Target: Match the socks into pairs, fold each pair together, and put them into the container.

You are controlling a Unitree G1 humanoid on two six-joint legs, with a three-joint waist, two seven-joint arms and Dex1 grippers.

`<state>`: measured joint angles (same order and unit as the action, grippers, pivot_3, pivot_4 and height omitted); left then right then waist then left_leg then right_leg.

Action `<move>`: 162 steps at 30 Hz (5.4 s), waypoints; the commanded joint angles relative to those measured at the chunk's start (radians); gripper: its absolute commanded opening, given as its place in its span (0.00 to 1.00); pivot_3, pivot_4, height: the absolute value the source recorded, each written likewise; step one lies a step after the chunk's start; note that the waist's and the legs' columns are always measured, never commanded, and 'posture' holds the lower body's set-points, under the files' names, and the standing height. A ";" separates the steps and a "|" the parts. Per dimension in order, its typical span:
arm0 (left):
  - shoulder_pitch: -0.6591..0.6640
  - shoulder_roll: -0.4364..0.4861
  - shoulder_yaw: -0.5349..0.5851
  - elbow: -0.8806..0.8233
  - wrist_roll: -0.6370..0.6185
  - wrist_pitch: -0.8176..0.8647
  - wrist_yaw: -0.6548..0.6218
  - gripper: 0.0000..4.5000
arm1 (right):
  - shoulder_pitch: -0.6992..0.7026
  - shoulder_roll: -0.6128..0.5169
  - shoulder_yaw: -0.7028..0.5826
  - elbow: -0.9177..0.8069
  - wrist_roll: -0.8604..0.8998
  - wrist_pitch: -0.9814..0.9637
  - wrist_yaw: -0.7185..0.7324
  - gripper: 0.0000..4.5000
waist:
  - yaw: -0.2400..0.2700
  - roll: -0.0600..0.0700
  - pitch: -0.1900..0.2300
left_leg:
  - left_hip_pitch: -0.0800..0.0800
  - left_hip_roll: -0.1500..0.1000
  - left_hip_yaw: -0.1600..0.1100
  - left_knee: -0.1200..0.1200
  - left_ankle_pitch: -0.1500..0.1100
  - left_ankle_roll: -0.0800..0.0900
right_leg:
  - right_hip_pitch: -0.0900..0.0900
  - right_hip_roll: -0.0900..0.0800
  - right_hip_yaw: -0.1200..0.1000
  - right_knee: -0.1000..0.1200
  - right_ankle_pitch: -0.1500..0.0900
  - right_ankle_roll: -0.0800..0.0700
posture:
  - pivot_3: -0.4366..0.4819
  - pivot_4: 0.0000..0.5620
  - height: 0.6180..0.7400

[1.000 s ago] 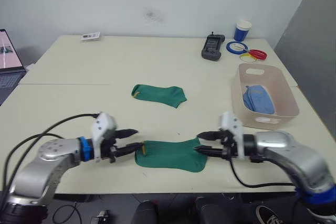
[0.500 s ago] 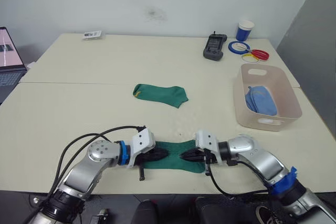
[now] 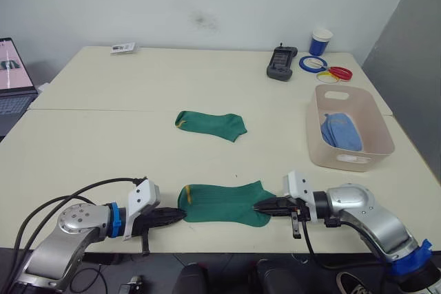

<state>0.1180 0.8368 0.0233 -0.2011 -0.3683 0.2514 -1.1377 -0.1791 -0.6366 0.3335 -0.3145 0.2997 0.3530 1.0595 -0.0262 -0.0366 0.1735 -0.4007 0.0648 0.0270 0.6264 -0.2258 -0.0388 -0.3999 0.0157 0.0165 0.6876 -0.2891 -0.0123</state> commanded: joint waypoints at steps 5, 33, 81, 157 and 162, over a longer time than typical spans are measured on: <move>0.022 -0.016 -0.008 0.038 0.043 -0.034 0.030 0.01 | 0.050 -0.068 0.026 0.089 -0.118 -0.119 0.021 0.00 | 0.002 0.000 -0.001 | 0.001 -0.001 0.002 0.000 0.000 0.000 | 0.001 -0.002 0.001 0.000 0.000 0.000 | 0.48 0.27 1.00; -0.071 -0.180 0.375 0.115 -0.104 0.122 0.443 1.00 | 0.126 0.076 -0.349 -0.061 -0.003 -0.047 -0.360 1.00 | -0.002 -0.001 0.000 | 0.002 0.000 0.000 0.000 0.000 0.000 | 0.005 -0.001 0.000 -0.005 0.004 0.003 | 0.48 0.27 1.00; -0.378 -0.089 -0.209 -0.161 0.077 -0.123 -0.122 0.02 | -0.253 0.093 -0.307 0.225 -0.032 0.002 -0.324 1.00 | -0.005 0.000 0.000 | -0.001 -0.001 0.003 0.002 -0.001 0.001 | 0.000 0.005 0.005 -0.001 0.004 0.003 | 0.48 0.27 1.00; -0.295 -0.179 -0.179 -0.088 0.102 -0.430 0.021 0.00 | -0.692 0.510 -0.020 0.596 -0.077 0.297 -0.262 0.01 | -0.006 0.001 0.000 | -0.002 0.000 0.003 0.003 -0.001 0.002 | -0.006 0.007 0.004 0.009 0.003 0.000 | 0.48 0.27 1.00; -0.172 -0.072 -0.250 -0.169 0.087 -0.259 -0.046 0.00 | -0.626 0.490 0.083 0.568 -0.091 0.299 -0.153 0.01 | -0.009 0.000 0.000 | -0.001 0.000 0.003 0.003 -0.001 0.002 | -0.006 0.007 0.005 0.009 0.003 0.000 | 0.48 0.27 1.00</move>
<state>-0.0742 0.7529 -0.1964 -0.3254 -0.2701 -0.0534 -1.1650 -0.8312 -0.1461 0.3773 0.2853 0.2111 0.6562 0.8603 -0.0357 -0.0362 0.1735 -0.4014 0.0650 0.0297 0.6284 -0.2268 -0.0368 -0.4055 0.0224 0.0211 0.6964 -0.2870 -0.0133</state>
